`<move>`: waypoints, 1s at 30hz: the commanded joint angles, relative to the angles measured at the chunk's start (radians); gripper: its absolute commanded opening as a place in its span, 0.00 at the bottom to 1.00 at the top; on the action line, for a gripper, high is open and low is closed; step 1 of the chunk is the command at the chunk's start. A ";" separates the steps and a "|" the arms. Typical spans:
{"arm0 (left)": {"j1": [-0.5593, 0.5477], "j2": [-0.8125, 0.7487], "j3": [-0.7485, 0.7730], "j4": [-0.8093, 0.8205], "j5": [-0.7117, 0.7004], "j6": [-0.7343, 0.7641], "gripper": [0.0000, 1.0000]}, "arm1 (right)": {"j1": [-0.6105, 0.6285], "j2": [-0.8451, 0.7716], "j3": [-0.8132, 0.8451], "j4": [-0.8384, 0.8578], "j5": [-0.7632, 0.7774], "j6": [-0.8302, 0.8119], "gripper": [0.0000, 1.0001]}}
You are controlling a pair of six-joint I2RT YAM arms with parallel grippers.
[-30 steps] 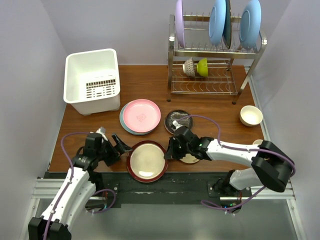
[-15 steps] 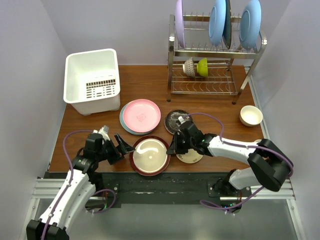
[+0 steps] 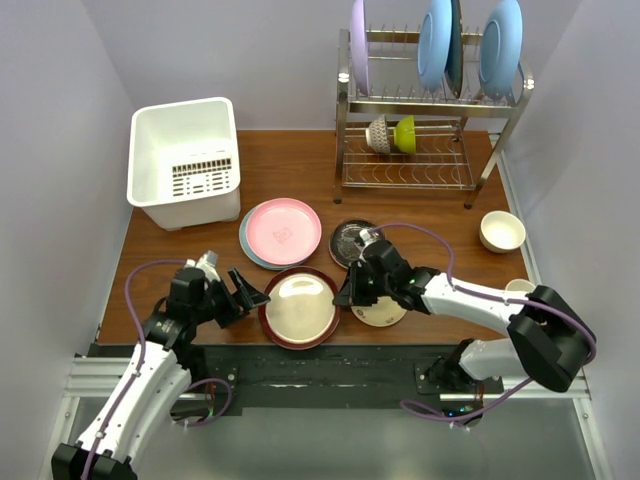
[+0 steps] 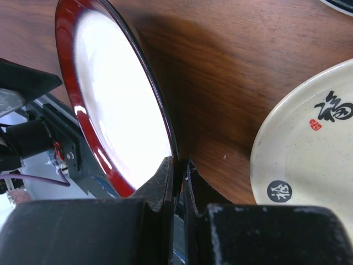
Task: Place the plates into the plastic bin on the countertop
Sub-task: Place the plate in the plastic bin.
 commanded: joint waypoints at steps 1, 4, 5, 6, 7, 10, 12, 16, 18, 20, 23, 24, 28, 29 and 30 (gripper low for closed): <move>-0.018 0.004 -0.036 0.035 -0.006 -0.035 0.85 | -0.012 -0.064 0.077 0.109 -0.088 0.041 0.00; -0.037 0.013 -0.064 0.070 0.000 -0.057 0.82 | -0.022 -0.073 0.079 0.113 -0.098 0.051 0.00; -0.044 0.013 -0.067 0.081 -0.002 -0.063 0.82 | -0.024 -0.073 0.079 0.119 -0.101 0.054 0.00; -0.058 0.012 -0.068 0.092 -0.003 -0.064 0.81 | -0.027 -0.076 0.076 0.130 -0.117 0.067 0.00; -0.066 0.009 -0.073 0.113 -0.005 -0.075 0.81 | -0.033 -0.078 0.070 0.139 -0.123 0.072 0.00; -0.092 -0.001 -0.079 0.170 -0.003 -0.092 0.79 | -0.038 -0.080 0.067 0.161 -0.144 0.080 0.00; -0.116 -0.001 -0.084 0.201 -0.009 -0.101 0.78 | -0.041 -0.080 0.056 0.205 -0.161 0.084 0.00; -0.159 0.002 -0.113 0.326 -0.011 -0.147 0.73 | -0.041 -0.066 0.051 0.248 -0.198 0.092 0.00; -0.185 0.008 -0.119 0.357 -0.020 -0.158 0.69 | -0.042 -0.063 0.047 0.270 -0.210 0.100 0.00; -0.204 0.018 -0.122 0.385 -0.031 -0.167 0.61 | -0.042 -0.066 0.039 0.284 -0.213 0.104 0.00; -0.238 0.047 -0.126 0.408 -0.046 -0.176 0.42 | -0.045 -0.066 0.042 0.273 -0.215 0.101 0.00; -0.254 0.050 -0.130 0.425 -0.049 -0.186 0.37 | -0.045 -0.066 0.044 0.270 -0.213 0.097 0.00; -0.285 0.064 -0.140 0.455 -0.066 -0.206 0.19 | -0.047 -0.069 0.041 0.248 -0.204 0.086 0.00; -0.288 0.062 -0.137 0.455 -0.069 -0.206 0.16 | -0.048 -0.070 0.041 0.232 -0.198 0.081 0.00; -0.294 0.062 -0.130 0.446 -0.072 -0.203 0.15 | -0.052 -0.076 0.039 0.224 -0.191 0.075 0.00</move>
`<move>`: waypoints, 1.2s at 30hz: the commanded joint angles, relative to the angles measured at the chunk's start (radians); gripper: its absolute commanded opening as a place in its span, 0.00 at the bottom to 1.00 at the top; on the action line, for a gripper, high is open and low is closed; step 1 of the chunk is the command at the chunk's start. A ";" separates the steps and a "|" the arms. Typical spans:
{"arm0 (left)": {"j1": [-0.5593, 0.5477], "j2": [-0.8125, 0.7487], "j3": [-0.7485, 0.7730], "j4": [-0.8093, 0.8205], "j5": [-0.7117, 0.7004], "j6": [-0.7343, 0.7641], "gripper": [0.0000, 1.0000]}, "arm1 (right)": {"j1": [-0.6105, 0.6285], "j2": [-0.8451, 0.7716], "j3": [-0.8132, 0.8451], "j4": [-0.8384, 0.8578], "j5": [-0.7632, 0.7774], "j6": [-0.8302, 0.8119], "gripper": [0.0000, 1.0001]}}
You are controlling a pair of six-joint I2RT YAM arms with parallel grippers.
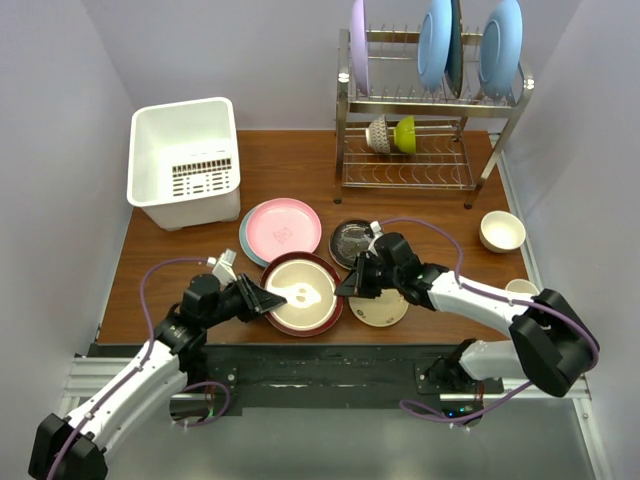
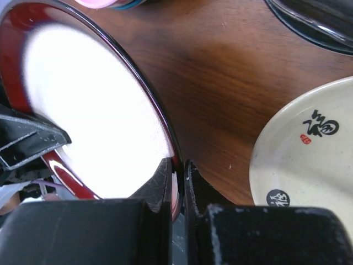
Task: Place the plates into the plastic bin on the countertop
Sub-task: Place the plate in the plastic bin.
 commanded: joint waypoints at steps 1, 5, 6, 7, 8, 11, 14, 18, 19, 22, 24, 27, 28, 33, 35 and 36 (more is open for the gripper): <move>-0.040 0.023 -0.002 0.007 -0.050 0.026 0.13 | 0.034 -0.055 0.054 0.158 -0.094 0.026 0.00; -0.046 0.003 0.018 -0.020 -0.066 0.032 0.00 | 0.027 -0.067 0.046 0.130 -0.083 0.016 0.00; -0.046 0.000 0.024 -0.030 -0.066 0.035 0.00 | 0.026 -0.069 0.045 0.126 -0.080 0.012 0.00; -0.046 0.001 0.024 -0.033 -0.066 0.035 0.00 | 0.024 -0.073 0.043 0.121 -0.074 0.012 0.00; -0.048 0.004 0.027 -0.034 -0.064 0.037 0.00 | 0.023 -0.075 0.045 0.104 -0.068 0.009 0.00; -0.049 0.015 0.038 -0.045 -0.063 0.046 0.00 | 0.020 -0.092 0.043 0.086 -0.053 0.001 0.00; -0.049 0.024 0.049 -0.051 -0.069 0.051 0.00 | 0.018 -0.098 0.046 0.061 -0.039 -0.008 0.11; -0.051 0.024 0.060 -0.051 -0.075 0.052 0.00 | 0.018 -0.100 0.057 0.021 -0.030 -0.031 0.61; -0.052 0.026 0.061 -0.050 -0.077 0.051 0.00 | 0.017 -0.100 0.057 0.018 -0.031 -0.033 0.68; -0.052 0.026 0.066 -0.056 -0.084 0.046 0.00 | 0.017 -0.103 0.051 0.018 -0.040 -0.045 0.87; -0.052 0.020 0.067 -0.057 -0.087 0.043 0.00 | 0.017 -0.110 0.045 0.011 -0.036 -0.050 0.92; -0.052 0.009 0.073 -0.062 -0.092 0.043 0.00 | 0.018 -0.130 0.036 0.001 -0.025 -0.059 0.96; -0.054 0.006 0.073 -0.065 -0.095 0.041 0.00 | 0.017 -0.136 0.034 -0.002 -0.023 -0.059 0.96; -0.055 -0.009 0.090 -0.070 -0.096 0.044 0.00 | 0.017 -0.178 0.023 -0.029 -0.010 -0.063 0.98; -0.055 -0.012 0.109 -0.080 -0.101 0.051 0.00 | 0.017 -0.201 0.020 -0.042 0.000 -0.066 0.99; -0.054 -0.014 0.118 -0.085 -0.107 0.054 0.00 | 0.017 -0.211 0.019 -0.049 0.001 -0.066 0.99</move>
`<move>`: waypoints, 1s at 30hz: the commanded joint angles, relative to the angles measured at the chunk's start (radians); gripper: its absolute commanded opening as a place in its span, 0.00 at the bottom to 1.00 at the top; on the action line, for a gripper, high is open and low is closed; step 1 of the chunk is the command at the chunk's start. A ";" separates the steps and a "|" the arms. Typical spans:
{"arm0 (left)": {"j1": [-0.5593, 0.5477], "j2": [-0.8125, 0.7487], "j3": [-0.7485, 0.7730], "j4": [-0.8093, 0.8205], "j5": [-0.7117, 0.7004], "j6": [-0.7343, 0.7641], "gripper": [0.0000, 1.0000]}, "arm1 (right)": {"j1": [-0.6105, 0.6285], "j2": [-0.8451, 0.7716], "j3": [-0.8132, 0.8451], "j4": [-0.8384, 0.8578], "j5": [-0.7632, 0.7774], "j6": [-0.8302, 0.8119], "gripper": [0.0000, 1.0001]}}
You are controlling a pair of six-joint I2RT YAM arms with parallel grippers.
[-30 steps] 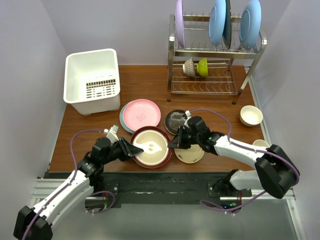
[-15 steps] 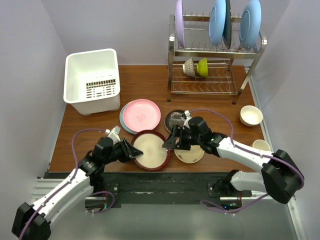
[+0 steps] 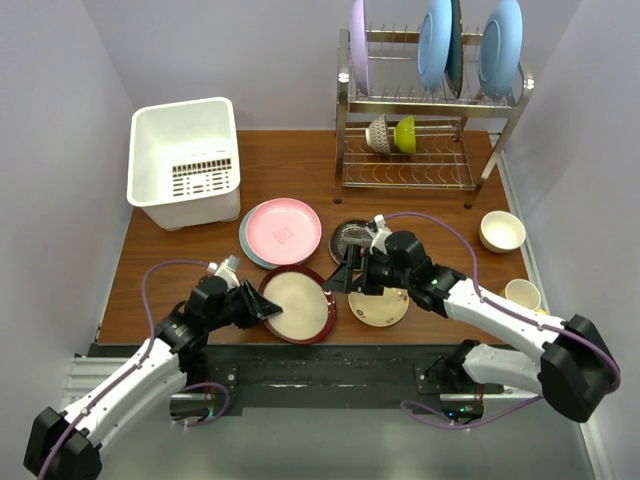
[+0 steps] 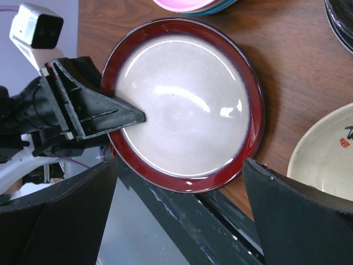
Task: Place the plates into the plastic bin on the countertop
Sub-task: Place the plate in the plastic bin.
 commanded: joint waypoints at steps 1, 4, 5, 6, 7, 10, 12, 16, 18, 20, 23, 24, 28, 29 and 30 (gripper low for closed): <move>-0.005 -0.030 0.098 0.068 -0.009 0.018 0.00 | 0.003 -0.064 0.001 -0.024 0.016 -0.022 0.99; -0.005 -0.028 0.139 0.052 -0.021 0.030 0.00 | 0.003 -0.093 -0.008 -0.046 0.027 -0.022 0.99; -0.005 -0.027 0.158 0.047 -0.024 0.035 0.00 | 0.004 -0.113 -0.009 -0.057 0.040 -0.026 0.99; -0.005 -0.023 0.167 0.044 -0.025 0.036 0.00 | 0.004 -0.122 -0.011 -0.064 0.047 -0.026 0.99; -0.005 -0.016 0.175 0.042 -0.025 0.038 0.00 | 0.003 -0.133 -0.012 -0.077 0.048 -0.028 0.99; -0.005 0.004 0.207 0.045 -0.023 0.045 0.00 | 0.003 -0.163 -0.012 -0.107 0.057 -0.034 0.99; -0.005 0.015 0.236 0.047 -0.024 0.056 0.00 | 0.003 -0.185 -0.014 -0.116 0.058 -0.036 0.99; -0.005 0.059 0.306 0.047 -0.035 0.085 0.00 | 0.004 -0.219 -0.022 -0.140 0.061 -0.034 0.99; -0.005 0.090 0.333 0.042 -0.049 0.098 0.00 | 0.003 -0.232 -0.028 -0.144 0.062 -0.029 0.99; -0.003 0.110 0.369 0.047 -0.054 0.108 0.00 | 0.004 -0.240 -0.035 -0.144 0.062 -0.025 0.99; -0.003 0.159 0.422 0.056 -0.061 0.124 0.00 | 0.003 -0.248 -0.043 -0.146 0.064 -0.025 0.99; -0.002 0.185 0.435 0.056 -0.064 0.127 0.00 | 0.004 -0.248 -0.045 -0.147 0.065 -0.025 0.99; -0.003 0.248 0.506 0.074 -0.074 0.148 0.00 | 0.003 -0.251 -0.046 -0.150 0.061 -0.025 0.99; -0.003 0.259 0.518 0.076 -0.080 0.148 0.00 | 0.004 -0.251 -0.046 -0.149 0.058 -0.025 0.99; -0.003 0.276 0.529 0.079 -0.092 0.151 0.00 | 0.003 -0.251 -0.046 -0.152 0.057 -0.026 0.99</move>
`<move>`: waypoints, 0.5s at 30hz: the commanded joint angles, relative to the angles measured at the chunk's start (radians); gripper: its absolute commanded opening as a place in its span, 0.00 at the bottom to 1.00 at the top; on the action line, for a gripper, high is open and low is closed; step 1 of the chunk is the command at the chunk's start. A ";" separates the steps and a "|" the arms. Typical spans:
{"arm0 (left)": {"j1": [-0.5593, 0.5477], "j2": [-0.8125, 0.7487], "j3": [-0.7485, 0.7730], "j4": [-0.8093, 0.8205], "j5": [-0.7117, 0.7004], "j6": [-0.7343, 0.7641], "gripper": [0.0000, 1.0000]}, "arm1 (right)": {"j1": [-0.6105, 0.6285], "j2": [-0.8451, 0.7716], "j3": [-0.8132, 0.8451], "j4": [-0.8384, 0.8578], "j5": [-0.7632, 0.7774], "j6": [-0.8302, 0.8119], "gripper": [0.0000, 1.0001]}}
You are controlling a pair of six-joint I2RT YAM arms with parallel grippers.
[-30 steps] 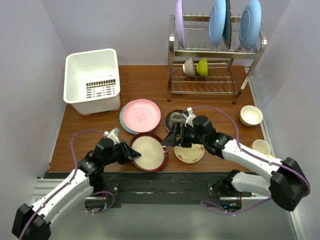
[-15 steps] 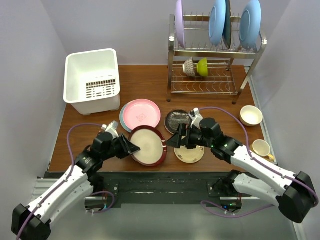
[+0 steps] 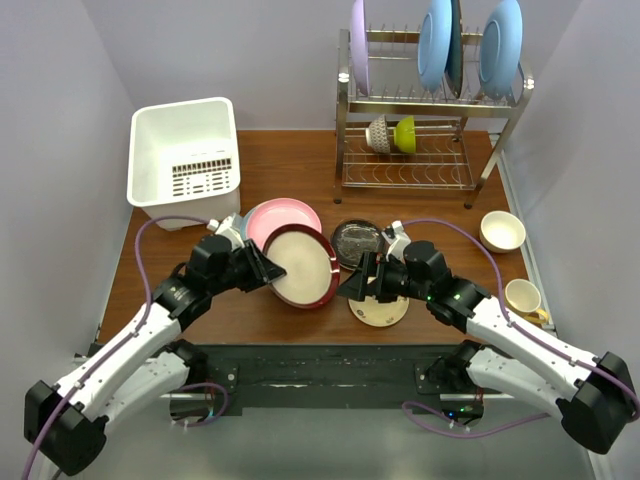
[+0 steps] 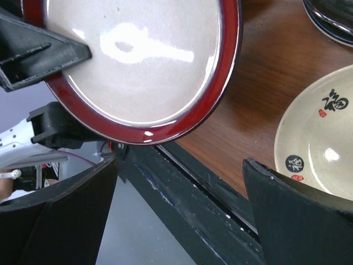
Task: Place the plates into the plastic bin on the countertop
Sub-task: Place the plate in the plastic bin.
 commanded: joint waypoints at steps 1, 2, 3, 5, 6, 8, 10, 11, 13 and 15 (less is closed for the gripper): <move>-0.003 0.026 0.148 0.189 -0.012 0.023 0.00 | 0.003 -0.018 -0.001 -0.009 0.004 -0.008 0.99; -0.003 0.036 0.161 0.189 -0.018 0.026 0.00 | 0.004 -0.018 -0.001 -0.007 0.003 -0.009 0.99; 0.000 0.059 0.175 0.189 -0.024 0.031 0.00 | 0.004 -0.018 -0.001 -0.009 0.001 -0.009 0.99; 0.000 0.101 0.218 0.186 -0.029 0.043 0.00 | 0.004 -0.019 -0.001 -0.009 -0.001 -0.009 0.99; 0.002 0.113 0.234 0.186 -0.029 0.046 0.00 | 0.004 -0.019 -0.002 -0.009 -0.001 -0.011 0.99; 0.005 0.139 0.272 0.183 -0.027 0.055 0.00 | 0.003 -0.021 -0.004 -0.010 -0.002 -0.011 0.99; 0.015 0.173 0.304 0.184 -0.023 0.060 0.00 | 0.004 -0.021 -0.007 -0.010 -0.004 -0.011 0.99; 0.027 0.194 0.315 0.187 -0.009 0.061 0.00 | 0.003 -0.022 -0.008 -0.010 -0.004 -0.011 0.99; 0.049 0.217 0.349 0.190 0.011 0.072 0.00 | 0.004 -0.021 -0.010 -0.012 -0.005 -0.012 0.99; 0.092 0.254 0.387 0.189 0.054 0.081 0.00 | 0.003 -0.022 -0.010 -0.012 -0.008 -0.015 0.99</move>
